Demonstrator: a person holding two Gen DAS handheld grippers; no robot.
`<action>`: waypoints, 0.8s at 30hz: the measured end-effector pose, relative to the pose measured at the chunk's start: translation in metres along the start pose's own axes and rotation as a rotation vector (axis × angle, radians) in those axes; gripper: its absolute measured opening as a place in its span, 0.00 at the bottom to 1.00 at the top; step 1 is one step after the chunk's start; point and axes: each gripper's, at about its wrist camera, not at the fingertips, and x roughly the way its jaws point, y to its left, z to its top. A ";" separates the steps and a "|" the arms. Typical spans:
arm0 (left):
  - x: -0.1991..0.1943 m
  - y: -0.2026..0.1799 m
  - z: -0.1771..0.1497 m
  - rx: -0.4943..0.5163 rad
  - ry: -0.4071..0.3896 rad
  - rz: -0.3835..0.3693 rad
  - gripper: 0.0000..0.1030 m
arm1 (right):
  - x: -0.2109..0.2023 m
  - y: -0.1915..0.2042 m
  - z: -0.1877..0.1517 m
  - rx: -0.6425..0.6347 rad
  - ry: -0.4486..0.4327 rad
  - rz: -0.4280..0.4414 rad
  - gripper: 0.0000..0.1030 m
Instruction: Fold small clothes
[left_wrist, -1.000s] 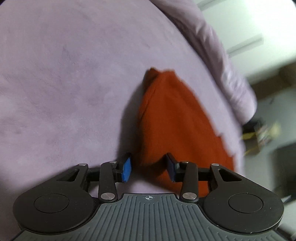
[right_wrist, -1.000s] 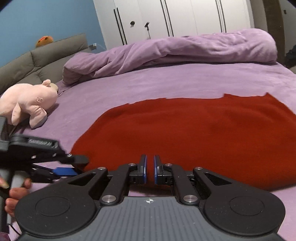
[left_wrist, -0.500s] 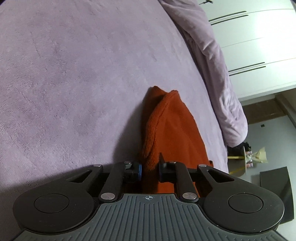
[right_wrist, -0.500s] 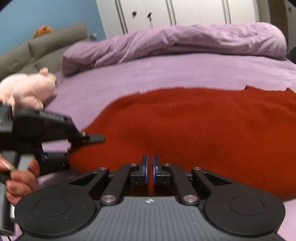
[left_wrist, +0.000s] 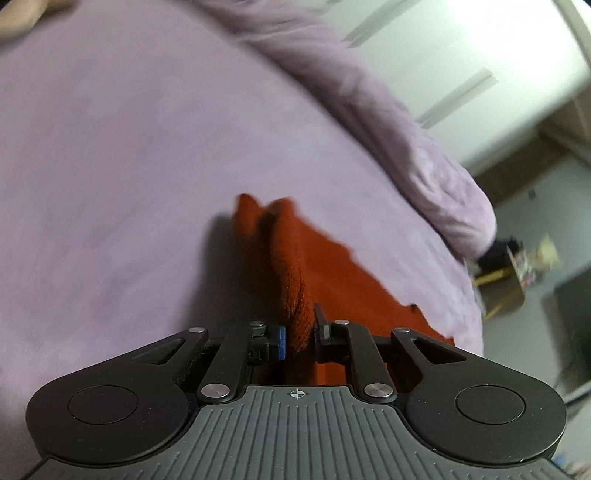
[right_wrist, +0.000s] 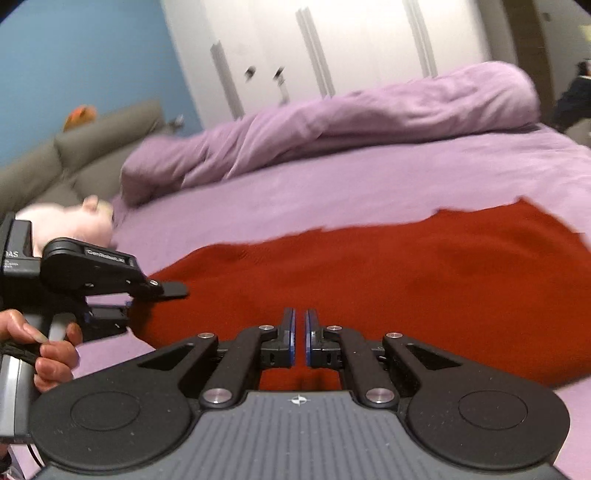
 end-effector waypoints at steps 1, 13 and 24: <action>-0.002 -0.020 -0.001 0.060 -0.010 -0.003 0.14 | -0.007 -0.012 0.001 0.024 -0.018 -0.020 0.04; 0.086 -0.147 -0.102 0.455 0.163 0.074 0.12 | -0.040 -0.097 -0.003 0.184 -0.063 -0.178 0.06; -0.014 -0.130 -0.095 0.511 0.047 -0.098 0.33 | -0.022 -0.090 0.003 0.162 -0.014 -0.141 0.06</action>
